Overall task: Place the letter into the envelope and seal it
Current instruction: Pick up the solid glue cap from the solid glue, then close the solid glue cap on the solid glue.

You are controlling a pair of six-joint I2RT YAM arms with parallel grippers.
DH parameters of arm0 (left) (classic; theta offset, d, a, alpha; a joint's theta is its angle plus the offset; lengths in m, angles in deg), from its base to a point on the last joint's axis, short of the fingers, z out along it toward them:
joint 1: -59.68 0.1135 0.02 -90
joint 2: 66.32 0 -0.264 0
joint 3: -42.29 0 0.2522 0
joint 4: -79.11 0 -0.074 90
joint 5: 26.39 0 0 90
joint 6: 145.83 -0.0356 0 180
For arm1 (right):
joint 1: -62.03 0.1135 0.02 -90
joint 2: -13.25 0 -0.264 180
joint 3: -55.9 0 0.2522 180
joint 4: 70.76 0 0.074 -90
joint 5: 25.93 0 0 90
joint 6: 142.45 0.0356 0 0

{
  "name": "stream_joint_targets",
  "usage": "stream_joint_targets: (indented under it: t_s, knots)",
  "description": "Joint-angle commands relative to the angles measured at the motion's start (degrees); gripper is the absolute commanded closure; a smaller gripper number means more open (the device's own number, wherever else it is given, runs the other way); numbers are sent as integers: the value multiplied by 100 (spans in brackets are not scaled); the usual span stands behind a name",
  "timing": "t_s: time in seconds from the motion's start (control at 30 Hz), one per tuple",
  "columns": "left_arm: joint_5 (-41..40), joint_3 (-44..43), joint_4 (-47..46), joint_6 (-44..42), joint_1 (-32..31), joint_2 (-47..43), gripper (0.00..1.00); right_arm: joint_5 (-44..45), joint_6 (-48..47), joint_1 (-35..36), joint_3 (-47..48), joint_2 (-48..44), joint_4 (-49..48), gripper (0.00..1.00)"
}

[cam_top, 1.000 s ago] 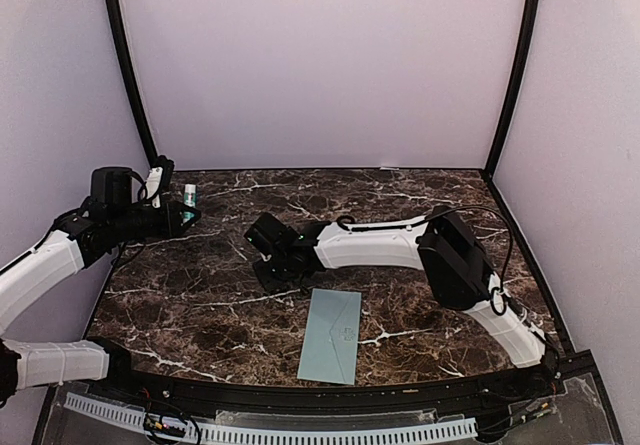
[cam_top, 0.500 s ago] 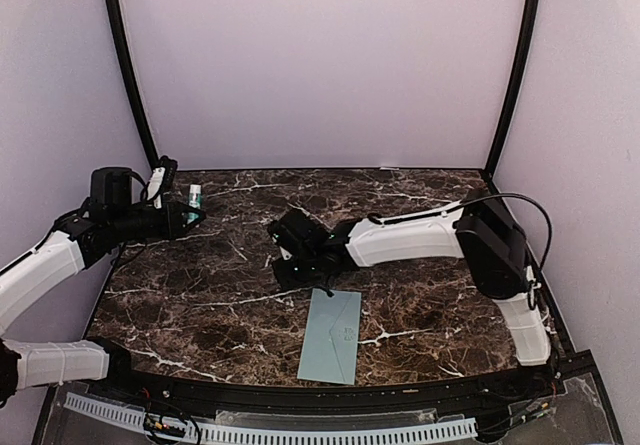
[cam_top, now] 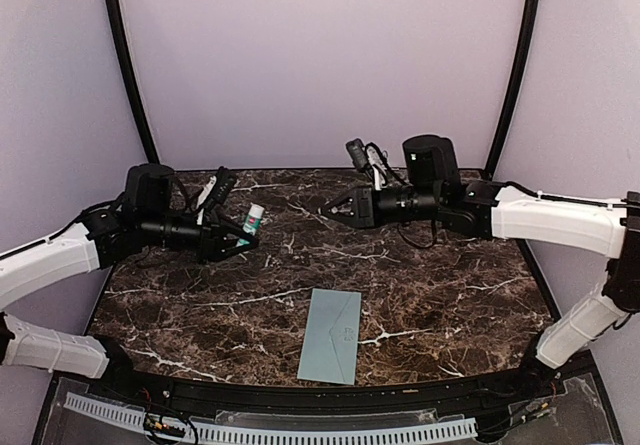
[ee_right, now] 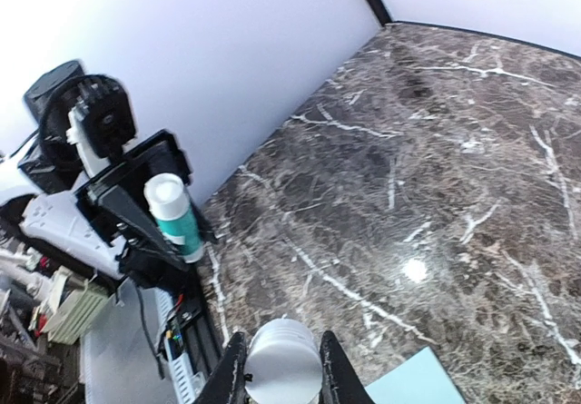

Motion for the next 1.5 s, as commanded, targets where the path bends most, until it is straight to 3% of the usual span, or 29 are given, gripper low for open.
stream_joint_targets:
  t_s: [0.0,0.13,0.4,1.03,1.47]
  knots:
    - [346,-515,-246,-484,-467,458,100,-1365,341,1,-379,-416,-854,84]
    - [755,-545,-369,-488,-600,855,100,-1798,703,18,-633,-456,-1466,84]
    - [692,-393,-368,-489,-898,934,100,-1870,938,150,-650,-72,-1895,84]
    - [631,-445,-229,-725,-940,1048,100,-1960,1455,291,-563,418,-2710,85]
    - [700,-436,-258,-712,-941,997,100,-1878,1293,400,-328,618,-2420,85]
